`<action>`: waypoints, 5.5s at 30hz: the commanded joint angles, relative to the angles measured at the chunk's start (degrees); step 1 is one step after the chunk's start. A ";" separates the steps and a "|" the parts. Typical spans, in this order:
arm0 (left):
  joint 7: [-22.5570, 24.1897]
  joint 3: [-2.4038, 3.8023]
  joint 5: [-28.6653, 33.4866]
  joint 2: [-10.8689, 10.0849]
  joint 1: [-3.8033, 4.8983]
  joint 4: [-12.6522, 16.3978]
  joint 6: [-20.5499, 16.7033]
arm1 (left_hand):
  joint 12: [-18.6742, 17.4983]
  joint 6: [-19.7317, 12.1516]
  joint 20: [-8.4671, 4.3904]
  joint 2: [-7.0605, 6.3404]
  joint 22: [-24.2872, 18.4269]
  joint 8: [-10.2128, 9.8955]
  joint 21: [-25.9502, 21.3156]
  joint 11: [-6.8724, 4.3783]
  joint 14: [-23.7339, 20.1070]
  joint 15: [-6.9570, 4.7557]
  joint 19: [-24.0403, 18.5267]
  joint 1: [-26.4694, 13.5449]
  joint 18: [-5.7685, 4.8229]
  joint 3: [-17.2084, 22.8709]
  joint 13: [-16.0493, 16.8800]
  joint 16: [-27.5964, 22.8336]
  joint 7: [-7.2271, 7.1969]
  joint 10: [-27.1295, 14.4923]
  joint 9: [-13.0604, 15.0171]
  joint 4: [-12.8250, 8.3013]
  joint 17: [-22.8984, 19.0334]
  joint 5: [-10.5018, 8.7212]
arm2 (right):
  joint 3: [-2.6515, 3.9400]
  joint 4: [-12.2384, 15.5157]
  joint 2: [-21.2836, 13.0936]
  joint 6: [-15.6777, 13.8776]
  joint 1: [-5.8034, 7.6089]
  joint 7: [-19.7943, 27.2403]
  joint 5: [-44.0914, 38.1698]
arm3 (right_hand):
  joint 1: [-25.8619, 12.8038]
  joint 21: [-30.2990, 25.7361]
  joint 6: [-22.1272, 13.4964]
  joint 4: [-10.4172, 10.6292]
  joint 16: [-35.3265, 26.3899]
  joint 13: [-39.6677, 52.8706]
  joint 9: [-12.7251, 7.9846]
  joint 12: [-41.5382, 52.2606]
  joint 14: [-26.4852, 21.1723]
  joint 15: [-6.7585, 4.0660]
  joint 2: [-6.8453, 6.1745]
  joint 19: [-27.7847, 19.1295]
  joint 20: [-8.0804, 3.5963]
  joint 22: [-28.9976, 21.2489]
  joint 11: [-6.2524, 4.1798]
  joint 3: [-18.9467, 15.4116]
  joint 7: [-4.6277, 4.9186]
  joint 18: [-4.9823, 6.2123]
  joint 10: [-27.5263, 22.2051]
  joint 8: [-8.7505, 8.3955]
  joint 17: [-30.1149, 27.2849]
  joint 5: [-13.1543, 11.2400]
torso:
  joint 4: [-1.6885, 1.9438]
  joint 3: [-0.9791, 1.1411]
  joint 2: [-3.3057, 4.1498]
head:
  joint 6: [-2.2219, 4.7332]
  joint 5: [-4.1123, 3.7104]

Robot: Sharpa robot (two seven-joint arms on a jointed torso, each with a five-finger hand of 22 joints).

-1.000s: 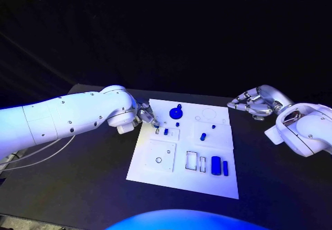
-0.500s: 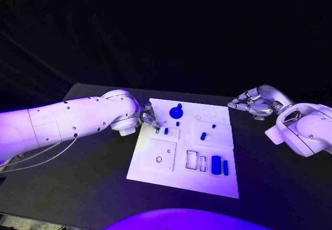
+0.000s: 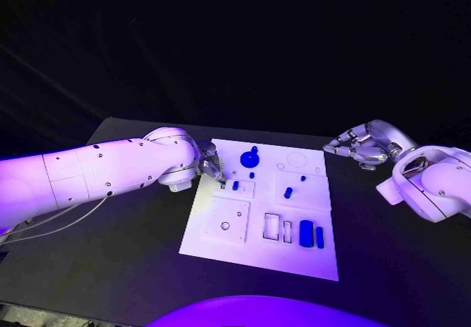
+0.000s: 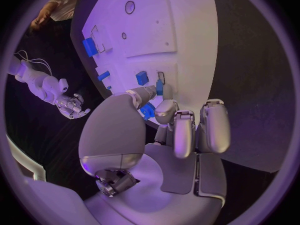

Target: Assemble the parts on the task board

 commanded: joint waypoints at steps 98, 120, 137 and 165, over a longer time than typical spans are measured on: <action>-0.45 -0.13 -2.66 2.10 -0.18 -1.80 7.34 | 5.76 4.88 -0.80 1.31 3.86 2.23 2.09 -2.05 4.28 -1.65 2.50 -8.33 -0.48 -3.95 8.54 -0.05 -3.54 4.84 -3.03 -2.62 8.51 -0.25 | 0.02 0.50 -0.39 0.08 -0.02 0.31 -0.14 | 0.10 -0.24 -0.35 0.26 -0.27 0.09 0.11 0.07 2.41 -0.47 0.48 0.07 -0.45 -0.06 -0.29 -0.19 -0.19 0.51 -0.06 0.51 0.00 0.40 | 0.01 -0.02 -0.06 | -0.94 -0.51; -0.40 -0.09 -2.56 2.09 -0.19 -2.28 7.05 | 5.97 5.87 -0.82 0.73 4.13 1.87 2.17 -2.07 4.29 -1.65 2.61 -9.16 -0.54 -12.99 9.10 -0.05 -3.65 4.98 -4.55 1.56 8.53 -0.17 | 0.02 0.48 -0.43 0.04 -0.02 0.37 -0.14 | 0.10 -0.24 -0.35 0.26 -0.27 0.09 0.11 0.07 2.41 -0.47 0.48 0.07 -0.45 -0.06 -0.29 -0.19 -0.19 0.51 -0.06 0.51 0.00 0.40 | 0.00 -0.04 -0.05 | -0.83 -0.65; -0.31 0.60 -1.77 0.64 -0.18 -0.66 4.61 | 6.06 6.46 -0.87 2.24 4.37 1.76 2.21 -2.05 4.29 -1.67 2.71 -9.17 -0.56 -27.02 9.55 -0.05 -3.57 5.12 -5.85 6.32 8.54 -0.24 | 0.02 0.29 -0.35 0.05 -0.02 0.48 -0.14 | 0.20 -0.44 -0.44 0.41 -0.45 0.00 0.19 0.02 2.38 -0.49 0.48 0.05 -0.47 -0.14 -0.32 -0.42 -0.22 0.54 -0.11 0.72 -0.18 0.50 | 0.03 -0.03 -0.03 | -0.80 -0.86; 28.64 0.23 -5.79 2.52 -0.58 1.45 -17.48 | -32.82 -7.50 4.93 -1.27 -37.88 -8.36 -31.51 6.13 -16.61 5.34 -24.55 16.02 7.42 -14.92 -33.17 -28.45 4.35 -26.54 -15.94 1.06 -28.09 0.13 | 0.02 -0.30 -0.22 -0.06 -0.22 0.99 0.26 | 0.23 -0.62 -0.51 0.45 -0.53 -0.07 0.20 -0.03 2.37 -0.50 0.48 -0.02 -0.48 -0.25 -0.32 -0.49 -0.21 0.57 -0.16 0.77 -0.26 0.52 | -0.05 0.01 -0.03 | 0.84 -2.67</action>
